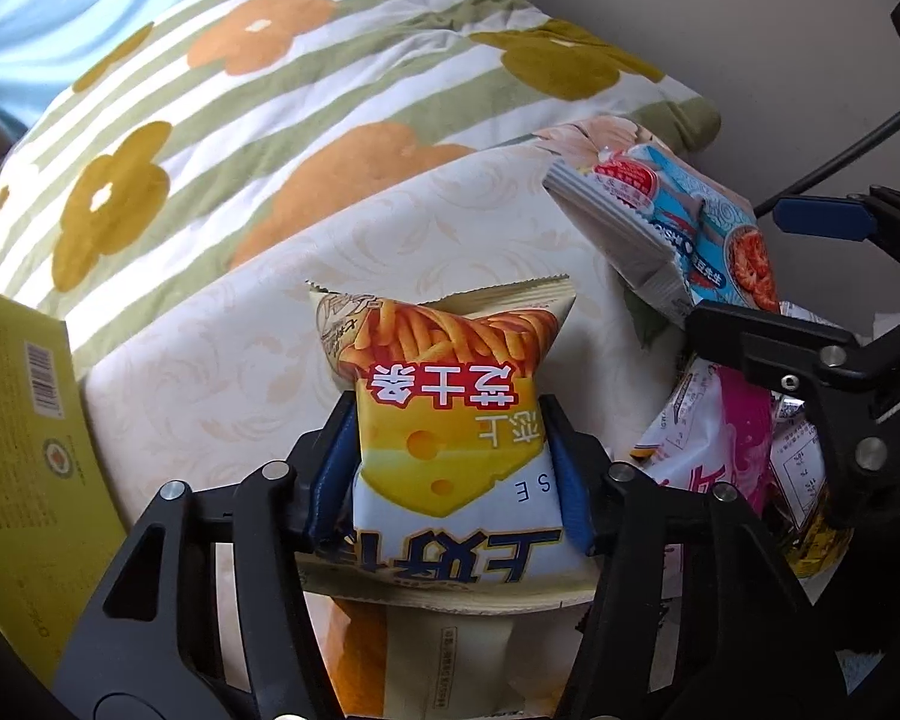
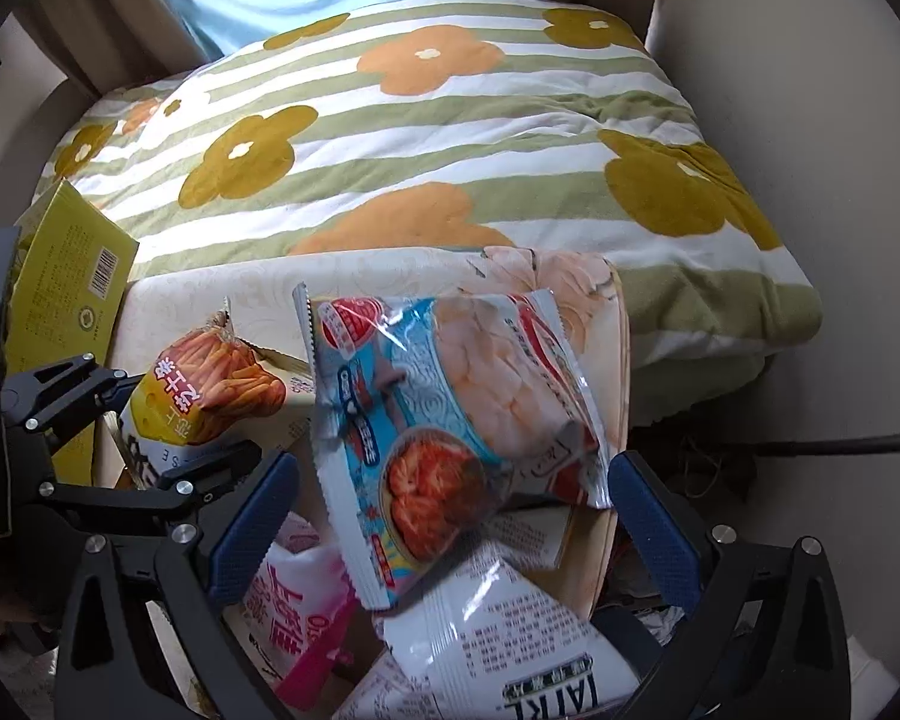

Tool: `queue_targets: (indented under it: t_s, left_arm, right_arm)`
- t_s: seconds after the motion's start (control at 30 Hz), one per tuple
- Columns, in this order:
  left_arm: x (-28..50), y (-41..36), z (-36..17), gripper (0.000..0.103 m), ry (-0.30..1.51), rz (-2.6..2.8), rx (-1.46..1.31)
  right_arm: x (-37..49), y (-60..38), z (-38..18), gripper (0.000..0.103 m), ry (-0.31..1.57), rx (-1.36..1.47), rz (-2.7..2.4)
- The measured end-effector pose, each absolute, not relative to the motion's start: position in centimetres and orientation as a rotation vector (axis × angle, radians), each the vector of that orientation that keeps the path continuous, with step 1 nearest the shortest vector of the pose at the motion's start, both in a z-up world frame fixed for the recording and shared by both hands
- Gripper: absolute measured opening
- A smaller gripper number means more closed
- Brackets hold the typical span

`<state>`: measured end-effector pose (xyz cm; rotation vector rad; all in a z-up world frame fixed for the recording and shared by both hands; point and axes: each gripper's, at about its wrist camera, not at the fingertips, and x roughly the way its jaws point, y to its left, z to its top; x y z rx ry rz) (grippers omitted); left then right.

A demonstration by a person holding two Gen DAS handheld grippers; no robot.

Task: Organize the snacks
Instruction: 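Lift cheese snack bag with left tool while right tool lifts shrimp cracker bag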

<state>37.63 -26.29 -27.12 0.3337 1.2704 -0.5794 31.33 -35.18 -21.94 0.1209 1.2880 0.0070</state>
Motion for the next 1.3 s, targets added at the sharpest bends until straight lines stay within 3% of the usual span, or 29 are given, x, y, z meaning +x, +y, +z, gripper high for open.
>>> queue_targets:
  t_s: [0.53,0.67,0.87,1.3]
  left_arm:
    - [38.5,-24.7,-26.7,0.049,1.268,-0.544,0.294]
    - [38.5,-24.4,-26.6,0.049,1.265,-0.537,0.289]
    - [38.5,-23.6,-26.0,0.049,1.255,-0.514,0.273]
    - [36.6,-21.3,-21.0,0.049,1.151,-0.441,0.214]
  right_arm:
    - [33.8,-33.9,-24.9,0.102,1.338,-0.029,0.003]
    - [34.0,-33.9,-25.7,0.086,1.354,-0.057,-0.017]
    - [33.7,-33.5,-25.6,0.075,1.333,-0.075,-0.013]
    - [32.1,-33.2,-20.4,0.070,1.200,0.000,0.025]
